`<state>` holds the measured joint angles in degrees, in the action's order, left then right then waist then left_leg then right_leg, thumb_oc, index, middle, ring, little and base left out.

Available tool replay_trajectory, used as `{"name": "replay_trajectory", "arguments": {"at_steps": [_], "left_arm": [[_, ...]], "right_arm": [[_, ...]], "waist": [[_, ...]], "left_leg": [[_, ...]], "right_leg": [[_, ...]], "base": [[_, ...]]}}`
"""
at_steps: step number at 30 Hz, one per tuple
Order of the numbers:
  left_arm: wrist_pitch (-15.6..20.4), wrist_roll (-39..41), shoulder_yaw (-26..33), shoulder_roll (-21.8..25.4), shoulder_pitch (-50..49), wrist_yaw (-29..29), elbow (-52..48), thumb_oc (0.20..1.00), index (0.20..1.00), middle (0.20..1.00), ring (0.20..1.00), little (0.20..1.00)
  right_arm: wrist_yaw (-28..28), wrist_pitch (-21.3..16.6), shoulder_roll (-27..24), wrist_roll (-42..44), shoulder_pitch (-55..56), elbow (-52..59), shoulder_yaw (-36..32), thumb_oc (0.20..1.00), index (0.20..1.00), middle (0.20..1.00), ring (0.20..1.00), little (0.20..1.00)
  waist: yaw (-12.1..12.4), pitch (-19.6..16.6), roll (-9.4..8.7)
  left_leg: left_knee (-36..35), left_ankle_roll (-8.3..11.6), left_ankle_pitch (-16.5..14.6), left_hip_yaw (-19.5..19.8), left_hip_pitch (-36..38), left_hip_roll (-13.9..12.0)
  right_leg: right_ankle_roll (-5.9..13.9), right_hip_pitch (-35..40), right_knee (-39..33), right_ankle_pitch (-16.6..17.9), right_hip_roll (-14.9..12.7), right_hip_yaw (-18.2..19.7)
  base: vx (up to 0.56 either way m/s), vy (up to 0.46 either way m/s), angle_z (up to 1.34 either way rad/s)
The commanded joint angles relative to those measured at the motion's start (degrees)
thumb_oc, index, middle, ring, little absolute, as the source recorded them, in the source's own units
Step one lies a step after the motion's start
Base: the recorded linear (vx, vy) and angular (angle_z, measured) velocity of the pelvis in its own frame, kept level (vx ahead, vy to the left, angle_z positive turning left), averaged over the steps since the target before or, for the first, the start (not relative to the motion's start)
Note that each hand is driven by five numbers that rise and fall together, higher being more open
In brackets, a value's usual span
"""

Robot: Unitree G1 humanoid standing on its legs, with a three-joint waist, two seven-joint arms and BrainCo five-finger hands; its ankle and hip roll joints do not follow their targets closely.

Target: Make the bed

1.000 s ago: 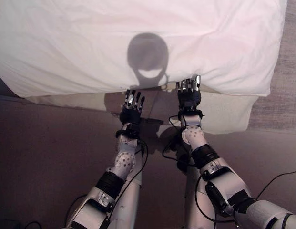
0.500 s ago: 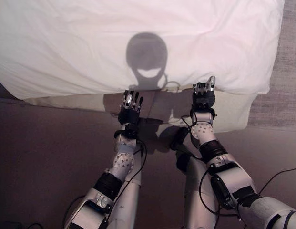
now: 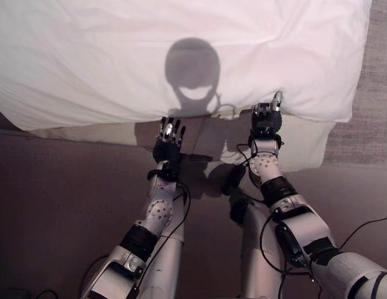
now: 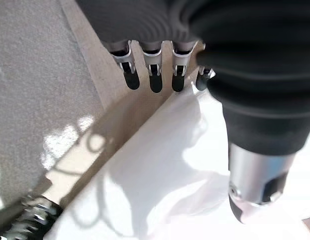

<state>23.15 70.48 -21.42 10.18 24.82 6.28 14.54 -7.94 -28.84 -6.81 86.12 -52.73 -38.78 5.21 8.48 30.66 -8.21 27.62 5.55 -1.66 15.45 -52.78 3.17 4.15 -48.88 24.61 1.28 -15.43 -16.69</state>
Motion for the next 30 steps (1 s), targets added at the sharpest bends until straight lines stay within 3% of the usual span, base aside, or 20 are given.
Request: {"name": "replay_trajectory", "arguments": {"at_steps": [1, 2, 6, 11, 22, 30], "left_arm": [[0.44, -4.17, -0.97, 2.09, -2.43, -1.75, -7.88, 1.0, 1.0, 1.0, 1.0, 1.0], [0.39, -4.21, -0.93, 2.28, -2.39, -1.82, -7.92, 1.0, 1.0, 1.0, 1.0, 1.0], [0.53, -4.66, -0.48, 2.8, -2.6, -1.81, -9.08, 1.0, 1.0, 1.0, 1.0, 1.0], [0.27, -4.68, -1.3, 2.91, -2.12, -2.2, -10.82, 1.0, 1.0, 1.0, 1.0, 1.0], [0.16, -4.14, -5.15, 2.02, 3.39, -3.56, -15.91, 1.0, 1.0, 1.0, 1.0, 1.0], [2.46, 1.21, -7.85, -4.3, 14.15, -3.63, -20.65, 1.0, 1.0, 1.0, 1.0, 1.0]], "right_arm": [[3.12, -5.09, -7.95, -2.17, -5.73, 6.4, -2.44, 0.542, 0.542, 0.542, 0.542, 0.542], [3.1, -5.51, -8.07, -2.74, -6.29, 7.26, -2.04, 0.2, 0.2, 0.2, 0.2, 0.2], [3.05, -6.92, -6.56, -7.35, -5.11, 18.86, 1.46, 0.2, 0.2, 0.2, 0.2, 0.2], [4.21, -7.07, -5.43, -8.41, -2.97, 25.29, 3.26, 0.2, 0.2, 0.2, 0.2, 0.2], [4.36, -6.82, -3.53, -9.26, 2.05, 28.68, 4.53, 0.2, 0.2, 0.2, 0.2, 0.2], [3.75, -6.76, -2.25, -9.3, 3.68, 28.22, 5.68, 0.2, 0.2, 0.2, 0.2, 0.2]], "waist": [[0.47, -0.87, -1.46], [0.52, -0.87, -1.5], [-0.03, -0.87, -2.38], [-0.73, -0.87, -3.11], [-2.5, -0.87, -4.58], [-4.09, -0.87, -5.71]], "left_leg": [[-2.43, -4.39, -3.8, -0.8, 3.17, 1.41], [-2.51, -4.37, -3.76, -0.8, 3.18, 1.39], [-2.21, -4.36, -3.61, -0.95, 2.88, 1.19], [-2.04, -4.36, -3.51, -0.84, 2.59, 1.06], [-1.62, -4.1, -3.49, -0.98, 2.13, 0.8], [-1.33, -3.99, -3.47, -0.77, 1.49, 0.71]], "right_leg": [[6.88, 0.93, 0.8, -1.26, -3.64, 1.78], [6.87, 0.92, 0.81, -1.25, -3.62, 1.84], [6.76, 0.54, 0.97, -1.11, -3.32, 1.98], [6.65, 0.42, 1.04, -1.16, -2.97, 1.88], [6.62, 0.23, 1.28, -1.38, -2.7, 1.79], [6.71, -0.38, 1.52, -1.59, -2.39, 1.82]], "base": [[0.0, 0.0, 0.0], [0.0, 0.0, 0.0], [0.0, 0.0, -0.02], [0.0, 0.003, -0.02], [0.0, 0.001, -0.01], [0.0, 0.0, 0.0]]}}
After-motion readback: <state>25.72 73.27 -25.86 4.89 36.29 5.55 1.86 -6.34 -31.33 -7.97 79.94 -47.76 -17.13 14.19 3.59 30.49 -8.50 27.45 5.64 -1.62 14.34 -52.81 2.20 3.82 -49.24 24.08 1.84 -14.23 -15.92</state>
